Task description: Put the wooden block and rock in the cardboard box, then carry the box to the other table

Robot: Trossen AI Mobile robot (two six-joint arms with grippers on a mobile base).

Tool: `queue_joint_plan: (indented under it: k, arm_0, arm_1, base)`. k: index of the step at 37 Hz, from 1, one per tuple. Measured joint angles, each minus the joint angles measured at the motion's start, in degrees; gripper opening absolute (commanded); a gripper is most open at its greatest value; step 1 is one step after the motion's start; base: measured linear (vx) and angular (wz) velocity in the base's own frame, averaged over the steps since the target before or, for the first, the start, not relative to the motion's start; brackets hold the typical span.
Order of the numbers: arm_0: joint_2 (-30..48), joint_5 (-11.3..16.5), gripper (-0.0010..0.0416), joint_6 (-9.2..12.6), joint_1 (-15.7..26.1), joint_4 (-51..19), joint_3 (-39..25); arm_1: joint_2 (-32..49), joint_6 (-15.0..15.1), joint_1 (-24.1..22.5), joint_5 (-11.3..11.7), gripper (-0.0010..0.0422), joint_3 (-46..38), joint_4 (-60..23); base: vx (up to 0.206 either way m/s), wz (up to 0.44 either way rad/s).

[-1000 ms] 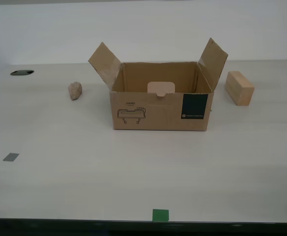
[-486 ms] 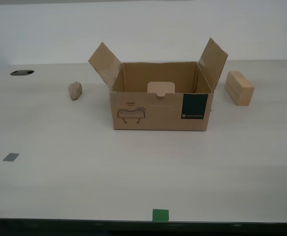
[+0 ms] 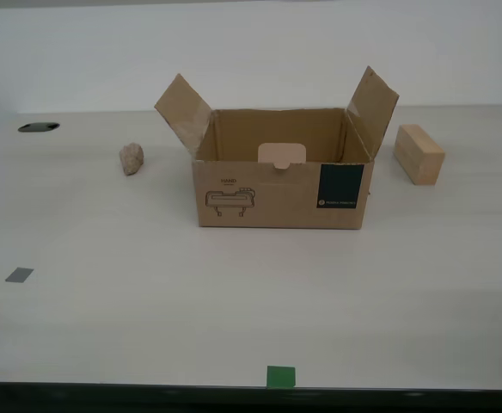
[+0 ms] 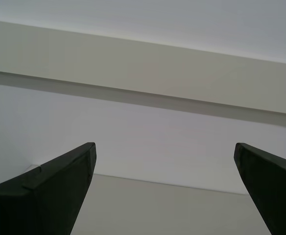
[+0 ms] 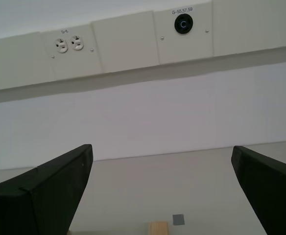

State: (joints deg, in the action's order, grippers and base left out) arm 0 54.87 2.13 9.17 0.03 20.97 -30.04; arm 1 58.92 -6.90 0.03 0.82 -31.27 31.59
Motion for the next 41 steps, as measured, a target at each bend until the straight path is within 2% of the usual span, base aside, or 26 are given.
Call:
queue_joint_plan:
  k: [3,6,9,11,16,41]
  arm_0:
    - [0.0,0.0,0.0383,-2.7,0.0,0.5,0.0]
    - [0.0,0.0,0.0375,-5.5,0.0,1.0,0.0]
    - [0.0,0.2,0.0377,-6.2,0.0,1.0,0.0]
    - [0.0,0.5,0.0382,-6.2,0.0,1.0,0.0]
    - [0.0,0.6,0.0403,-6.2,0.0,1.1,0.0]
    - [0.0,0.9,0.0388,-6.2,0.0,1.1,0.0]
  arm_1:
    - [0.0,2.1,0.0,0.0,0.0402,0.0,0.0]
    - [0.0,7.1,0.0,0.0,0.0397,0.0,0.0]
    - [0.0,10.6,0.0,0.0,0.0399,0.0,0.0]
    - [0.0,10.5,0.0,0.0,0.0399,0.0,0.0]
    - [0.0,7.1,0.0,0.0,0.0398,0.0,0.0]
    - [0.0,7.0,0.0,0.0,0.0398,0.0,0.0]
  base:
    - [0.000,0.000]
    - [0.000,0.000]
    - [0.000,0.000]
    - [0.000,0.000]
    - [0.000,0.000]
    - [0.000,0.000]
